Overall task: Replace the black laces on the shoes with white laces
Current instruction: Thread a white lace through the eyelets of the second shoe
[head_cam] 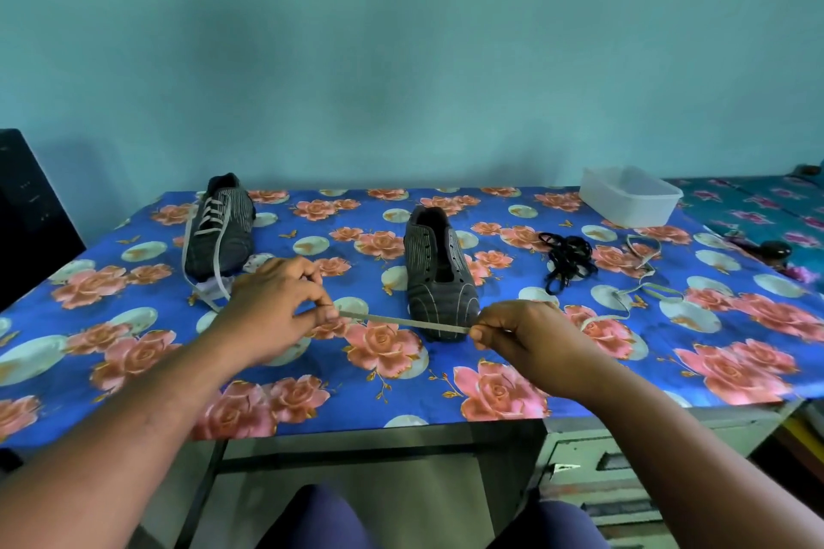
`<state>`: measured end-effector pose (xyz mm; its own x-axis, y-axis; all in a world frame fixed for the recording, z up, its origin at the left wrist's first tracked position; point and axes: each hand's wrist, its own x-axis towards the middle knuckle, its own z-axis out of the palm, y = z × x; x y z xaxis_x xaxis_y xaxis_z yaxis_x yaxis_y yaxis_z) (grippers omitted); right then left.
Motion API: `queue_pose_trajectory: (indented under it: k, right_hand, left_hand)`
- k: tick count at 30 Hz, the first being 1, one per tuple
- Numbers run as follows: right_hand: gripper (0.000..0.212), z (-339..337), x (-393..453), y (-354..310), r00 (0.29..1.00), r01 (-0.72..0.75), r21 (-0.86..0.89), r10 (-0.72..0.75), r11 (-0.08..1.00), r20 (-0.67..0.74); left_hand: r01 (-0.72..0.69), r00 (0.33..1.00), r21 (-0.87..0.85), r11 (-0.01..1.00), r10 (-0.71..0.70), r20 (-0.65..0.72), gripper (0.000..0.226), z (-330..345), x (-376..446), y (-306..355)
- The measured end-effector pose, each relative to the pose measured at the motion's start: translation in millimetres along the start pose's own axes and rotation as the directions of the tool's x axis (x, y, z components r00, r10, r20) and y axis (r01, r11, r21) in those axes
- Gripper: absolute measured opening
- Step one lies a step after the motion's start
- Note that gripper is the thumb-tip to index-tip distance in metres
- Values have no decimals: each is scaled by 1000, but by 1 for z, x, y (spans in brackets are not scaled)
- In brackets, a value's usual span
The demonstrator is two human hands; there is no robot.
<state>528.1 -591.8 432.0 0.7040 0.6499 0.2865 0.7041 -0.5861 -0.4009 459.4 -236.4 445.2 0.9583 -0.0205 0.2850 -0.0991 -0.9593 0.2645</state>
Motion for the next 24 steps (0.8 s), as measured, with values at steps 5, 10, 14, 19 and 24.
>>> queue_pose_trajectory:
  k: [5,10,14,19,24]
  right_hand:
    - [26,8,6,-11,999,42,22,-42,999,-6]
    - [22,10,13,-29,993,116,-1,-116,993,3]
    - [18,9,14,-29,994,102,15,-103,995,25]
    - [23,2,9,-17,996,80,-20,-81,997,-30]
    - [40,-10,-2,6,999,-11,-53,10,999,-31]
  left_hand:
    - [-32,995,84,996,24,96,84,5,3,39]
    - [-101,990,-278,955,124,68,37,26,4,96]
    - [-111,990,-298,948,131,48,23,33,8,96]
    - [-122,991,-69,990,118,-62,22,16,8,68]
    - [43,998,-37,998,-45,-49,13,0,1,19]
